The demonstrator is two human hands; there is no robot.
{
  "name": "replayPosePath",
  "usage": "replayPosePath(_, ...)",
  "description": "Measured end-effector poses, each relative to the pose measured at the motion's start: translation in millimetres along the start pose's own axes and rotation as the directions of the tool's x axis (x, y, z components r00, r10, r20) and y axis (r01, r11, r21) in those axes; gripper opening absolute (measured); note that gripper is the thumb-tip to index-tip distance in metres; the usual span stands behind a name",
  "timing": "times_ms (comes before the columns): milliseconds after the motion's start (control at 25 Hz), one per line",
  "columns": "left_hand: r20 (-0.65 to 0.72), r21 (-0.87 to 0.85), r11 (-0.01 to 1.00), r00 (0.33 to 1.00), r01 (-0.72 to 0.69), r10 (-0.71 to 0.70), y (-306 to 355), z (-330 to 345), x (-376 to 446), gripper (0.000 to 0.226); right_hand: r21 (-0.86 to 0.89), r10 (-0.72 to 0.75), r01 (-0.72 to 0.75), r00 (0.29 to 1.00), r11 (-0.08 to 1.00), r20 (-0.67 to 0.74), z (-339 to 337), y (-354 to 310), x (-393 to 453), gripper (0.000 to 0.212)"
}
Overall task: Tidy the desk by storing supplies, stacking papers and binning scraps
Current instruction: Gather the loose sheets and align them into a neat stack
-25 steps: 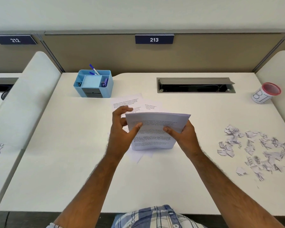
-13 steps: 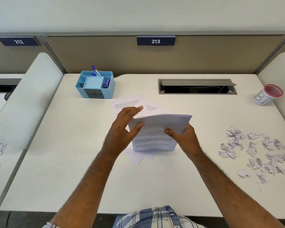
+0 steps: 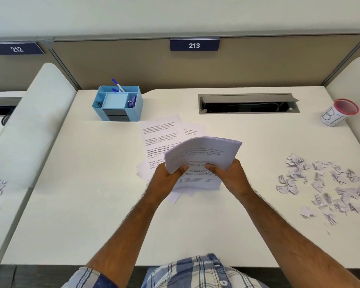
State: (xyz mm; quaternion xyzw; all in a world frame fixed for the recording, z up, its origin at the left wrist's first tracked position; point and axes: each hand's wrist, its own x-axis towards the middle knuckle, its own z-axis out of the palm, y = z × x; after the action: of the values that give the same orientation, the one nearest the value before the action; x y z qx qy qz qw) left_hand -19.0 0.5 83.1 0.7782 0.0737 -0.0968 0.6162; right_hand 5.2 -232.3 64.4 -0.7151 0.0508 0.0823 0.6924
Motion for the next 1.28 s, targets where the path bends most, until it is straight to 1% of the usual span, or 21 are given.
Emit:
replayPosePath(80, 0.006, 0.006, 1.0, 1.0, 0.026, -0.026, -4.9, 0.6, -0.5, 0.031, -0.014, 0.012, -0.012, 1.0, 1.0, 0.013, 0.4, 3.8, -2.4, 0.033)
replayPosePath(200, -0.034, 0.034, 0.999, 0.999, 0.043, -0.042, -3.9, -0.1, 3.8, 0.028, -0.013, 0.032, -0.031, 0.999, 0.999, 0.012, -0.1, 1.5, 0.2, 0.033)
replayPosePath(280, -0.034, 0.026, 0.998, 0.998, 0.05, -0.049, 2.1, 1.1, 7.6, 0.029, -0.008, 0.038, -0.038, 0.999, 0.999, -0.003, -3.1, -2.9, 2.7, 0.034)
replayPosePath(400, -0.008, -0.046, 0.997, 0.998, 0.055, -0.055, 13.5, 6.7, 13.8, 0.031, -0.023, 0.037, -0.038, 0.999, 0.999, -0.021, -10.3, -4.0, 6.8, 0.036)
replayPosePath(560, 0.0, -0.163, 0.98, 0.993, 0.115, -0.117, 17.5, 15.5, 31.1, 0.033, 0.016, 0.105, -0.105, 0.994, 0.994, -0.015, -18.0, 7.9, 9.4, 0.04)
replayPosePath(760, 0.035, -0.196, 0.964, 0.984, 0.181, -0.177, 1.1, 22.7, 60.1, 0.039, 0.015, 0.158, -0.158, 0.987, 0.987, -0.026, -24.1, 24.0, 16.0, 0.039)
replayPosePath(840, 0.005, -0.171, 0.953, 0.968, 0.248, -0.251, -9.6, 19.2, 74.3, 0.034, 0.025, 0.173, -0.172, 0.984, 0.985, -0.032, -25.6, 29.4, 20.9, 0.038)
replayPosePath(920, -0.013, -0.198, 0.917, 0.934, 0.347, -0.356, -20.2, 11.6, 88.0, 0.028, 0.041, 0.192, -0.19, 0.981, 0.981, -0.041, -28.0, 34.5, 26.3, 0.037)
replayPosePath(960, -0.033, -0.216, 0.905, 0.923, 0.367, -0.382, -25.7, 6.6, 93.6, 0.026, 0.047, 0.202, -0.2, 0.978, 0.979, -0.044, -29.4, 36.8, 28.4, 0.036)
replayPosePath(1000, -0.09, -0.203, 0.908, 0.917, 0.365, -0.389, -31.1, 0.3, 99.3, 0.025, 0.048, 0.211, -0.209, 0.976, 0.977, -0.046, -31.0, 40.0, 30.6, 0.035)
replayPosePath(1080, -0.269, -0.111, 0.925, 0.885, 0.364, -0.38, -45.9, -15.9, 111.2, 0.025, 0.046, 0.229, -0.227, 0.972, 0.973, -0.056, -33.7, 45.1, 35.8, 0.035)
replayPosePath(1120, -0.348, -0.065, 0.923, 0.859, 0.378, -0.377, -53.3, -24.7, 117.0, 0.029, 0.046, 0.238, -0.235, 0.969, 0.971, -0.062, -34.6, 46.6, 38.4, 0.036)
replayPosePath(1200, -0.461, 0.022, 0.9, 0.803, 0.435, -0.377, -70.1, -40.5, 129.1, 0.043, 0.044, 0.249, -0.246, 0.966, 0.968, -0.07, -36.3, 51.1, 43.8, 0.036)
replayPosePath(1280, -0.531, 0.175, 0.834, 0.763, 0.524, -0.368, -82.7, -49.1, 138.8, 0.062, 0.032, 0.25, -0.248, 0.965, 0.968, -0.076, -37.6, 53.9, 48.9, 0.036)
